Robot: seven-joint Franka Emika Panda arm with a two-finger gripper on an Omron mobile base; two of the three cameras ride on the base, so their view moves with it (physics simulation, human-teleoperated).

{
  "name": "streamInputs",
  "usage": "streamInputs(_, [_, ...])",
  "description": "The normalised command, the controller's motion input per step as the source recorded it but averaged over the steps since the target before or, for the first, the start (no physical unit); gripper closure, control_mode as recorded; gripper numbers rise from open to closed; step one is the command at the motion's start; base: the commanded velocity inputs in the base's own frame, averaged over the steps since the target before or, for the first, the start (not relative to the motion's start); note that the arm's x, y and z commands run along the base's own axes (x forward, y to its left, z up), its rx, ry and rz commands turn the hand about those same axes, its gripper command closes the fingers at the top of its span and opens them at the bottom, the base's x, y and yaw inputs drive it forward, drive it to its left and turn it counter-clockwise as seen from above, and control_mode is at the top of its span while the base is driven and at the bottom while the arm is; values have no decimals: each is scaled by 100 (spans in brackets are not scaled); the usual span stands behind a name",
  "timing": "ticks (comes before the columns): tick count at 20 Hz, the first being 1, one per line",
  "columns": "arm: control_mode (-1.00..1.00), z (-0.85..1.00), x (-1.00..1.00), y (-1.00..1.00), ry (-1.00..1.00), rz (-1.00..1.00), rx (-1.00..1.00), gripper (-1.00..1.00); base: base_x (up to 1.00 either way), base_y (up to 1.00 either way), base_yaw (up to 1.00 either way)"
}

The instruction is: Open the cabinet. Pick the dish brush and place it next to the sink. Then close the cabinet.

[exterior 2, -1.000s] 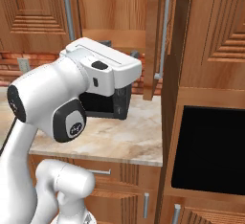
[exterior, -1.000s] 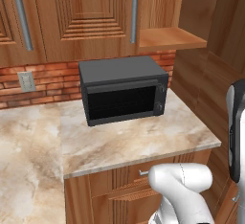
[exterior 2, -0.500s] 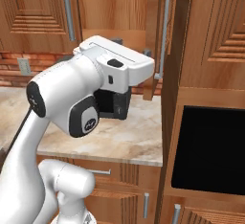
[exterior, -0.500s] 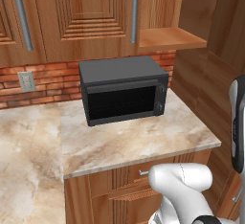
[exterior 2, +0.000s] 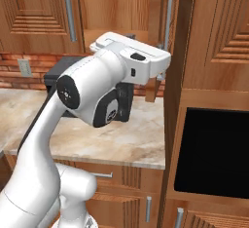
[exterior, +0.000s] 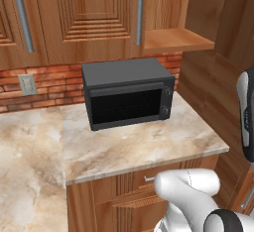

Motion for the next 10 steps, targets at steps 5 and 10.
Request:
streamInputs(5, [-100,0,19,-22,0,9,1,-100,0,0,0])
streamInputs(10, [-100,0,20,-17,0,8,0,-100,0,0,0])
